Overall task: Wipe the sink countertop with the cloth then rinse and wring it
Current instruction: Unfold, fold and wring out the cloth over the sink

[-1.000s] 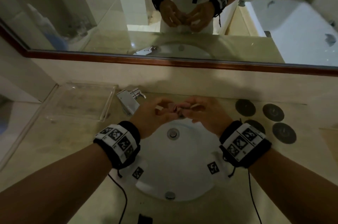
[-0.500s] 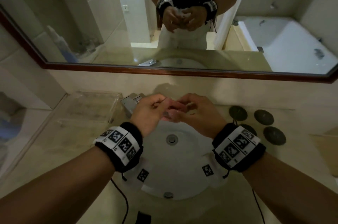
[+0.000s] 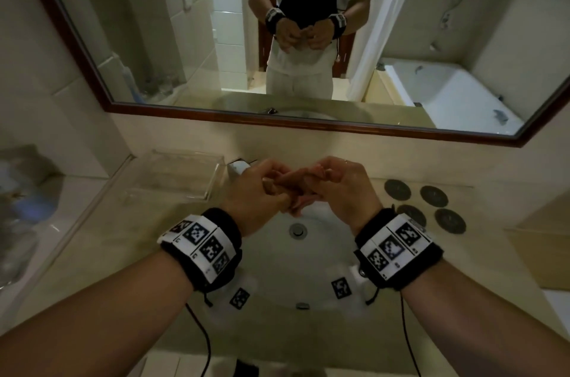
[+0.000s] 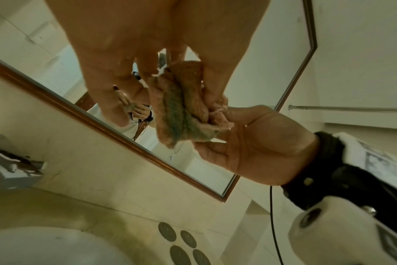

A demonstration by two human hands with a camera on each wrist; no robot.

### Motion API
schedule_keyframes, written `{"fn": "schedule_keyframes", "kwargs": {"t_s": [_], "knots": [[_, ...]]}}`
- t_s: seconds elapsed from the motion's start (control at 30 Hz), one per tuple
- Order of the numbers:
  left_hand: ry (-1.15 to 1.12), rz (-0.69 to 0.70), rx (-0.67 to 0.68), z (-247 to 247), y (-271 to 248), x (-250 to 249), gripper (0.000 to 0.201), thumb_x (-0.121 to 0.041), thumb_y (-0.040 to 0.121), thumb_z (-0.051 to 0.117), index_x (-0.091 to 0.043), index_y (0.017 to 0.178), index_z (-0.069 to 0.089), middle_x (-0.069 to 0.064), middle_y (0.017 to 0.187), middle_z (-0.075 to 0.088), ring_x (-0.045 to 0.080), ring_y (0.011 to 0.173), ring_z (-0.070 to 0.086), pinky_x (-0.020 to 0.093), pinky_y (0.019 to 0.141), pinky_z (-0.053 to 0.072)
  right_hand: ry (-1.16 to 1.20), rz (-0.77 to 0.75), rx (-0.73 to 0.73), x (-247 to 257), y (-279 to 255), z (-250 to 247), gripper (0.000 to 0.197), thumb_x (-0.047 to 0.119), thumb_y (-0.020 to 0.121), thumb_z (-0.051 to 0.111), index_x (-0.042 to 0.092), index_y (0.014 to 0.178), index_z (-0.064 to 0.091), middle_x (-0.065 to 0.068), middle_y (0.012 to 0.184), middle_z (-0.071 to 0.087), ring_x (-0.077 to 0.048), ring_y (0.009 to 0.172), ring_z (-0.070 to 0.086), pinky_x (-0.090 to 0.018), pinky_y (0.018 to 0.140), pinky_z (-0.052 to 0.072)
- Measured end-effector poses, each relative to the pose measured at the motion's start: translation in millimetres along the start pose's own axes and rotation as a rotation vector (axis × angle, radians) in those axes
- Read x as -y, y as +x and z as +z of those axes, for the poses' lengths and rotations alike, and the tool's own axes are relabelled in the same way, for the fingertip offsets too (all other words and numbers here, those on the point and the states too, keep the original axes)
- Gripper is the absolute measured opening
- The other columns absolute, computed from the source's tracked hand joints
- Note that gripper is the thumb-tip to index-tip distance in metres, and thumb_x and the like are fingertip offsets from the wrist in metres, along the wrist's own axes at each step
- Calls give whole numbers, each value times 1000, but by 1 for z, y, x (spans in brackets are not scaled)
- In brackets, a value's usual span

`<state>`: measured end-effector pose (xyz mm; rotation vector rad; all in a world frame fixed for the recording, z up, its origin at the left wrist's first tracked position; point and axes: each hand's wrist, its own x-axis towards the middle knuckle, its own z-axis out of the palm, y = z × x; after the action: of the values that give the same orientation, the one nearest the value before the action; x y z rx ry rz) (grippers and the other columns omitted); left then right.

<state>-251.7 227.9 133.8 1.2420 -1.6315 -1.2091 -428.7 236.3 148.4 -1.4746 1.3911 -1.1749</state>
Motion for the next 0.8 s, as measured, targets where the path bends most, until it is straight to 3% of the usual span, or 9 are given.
{"fn": "schedule_keyframes", "kwargs": {"t_s": [0.1, 0.17, 0.27, 0.37, 0.43, 0.53, 0.67, 0.8], "knots": [[-79, -10, 46, -6, -14, -2, 38, -11, 69, 79, -17, 104, 66, 13, 100, 73, 35, 88, 73, 54, 80, 60, 25, -9, -4, 12, -12, 7, 8, -2, 80, 67, -2, 87, 64, -9, 74, 67, -22, 65, 67, -33, 60, 58], [-99, -9, 36, -11, -19, -2, 32, -20, 72, 79, -18, 103, 69, 9, 99, 73, 37, 89, 73, 55, 82, 59, 46, 0, 6, 19, -17, 9, 10, -6, 82, 63, -3, 92, 62, -7, 75, 67, -19, 65, 67, -28, 57, 59], [-31, -5, -67, -20, -22, 0, 26, -40, 69, 76, -30, 92, 73, 4, 92, 74, 32, 87, 73, 53, 81, 59, 23, -3, 0, 24, -20, 12, 14, -7, 80, 65, 2, 91, 63, -13, 82, 68, -31, 76, 68, -42, 65, 61], [-69, -26, -143, -25, -25, -7, 24, -38, 66, 71, -27, 87, 76, 10, 89, 77, 31, 87, 74, 51, 83, 59, -55, -87, 4, 25, -18, 16, 19, -8, 76, 67, 9, 84, 65, -16, 82, 68, -35, 75, 67, -51, 65, 59], [-137, -63, -175, -27, -26, -14, 14, -24, 75, 71, -17, 85, 78, 10, 87, 77, 29, 83, 73, 42, 78, 61, -145, -166, 18, 27, -16, 17, 27, -9, 75, 64, 18, 79, 65, -11, 80, 67, -31, 73, 66, -51, 64, 58], [-170, -77, -193, -30, -26, -20, 11, -10, 88, 65, -8, 88, 75, 7, 78, 71, 19, 69, 64, 26, 56, 50, -259, -227, 36, 30, -14, 18, 34, -6, 73, 63, 28, 75, 63, -2, 77, 66, -24, 73, 64, -48, 67, 57], [-106, -7, -207, -36, -24, -24, 11, -11, 89, 65, -13, 86, 75, 2, 77, 73, 16, 73, 66, 33, 70, 53, -284, -271, 36, 32, -9, 14, 30, -3, 71, 66, 27, 77, 63, 4, 76, 67, -18, 71, 65, -47, 66, 58], [8, 111, -218, -36, -18, -27, 12, -13, 93, 62, -14, 85, 71, 1, 76, 69, 13, 70, 62, 24, 66, 51, -316, -257, 65, 32, -2, 6, 24, 13, 72, 75, 29, 85, 64, 8, 83, 67, -13, 77, 66, -41, 71, 59]]}}
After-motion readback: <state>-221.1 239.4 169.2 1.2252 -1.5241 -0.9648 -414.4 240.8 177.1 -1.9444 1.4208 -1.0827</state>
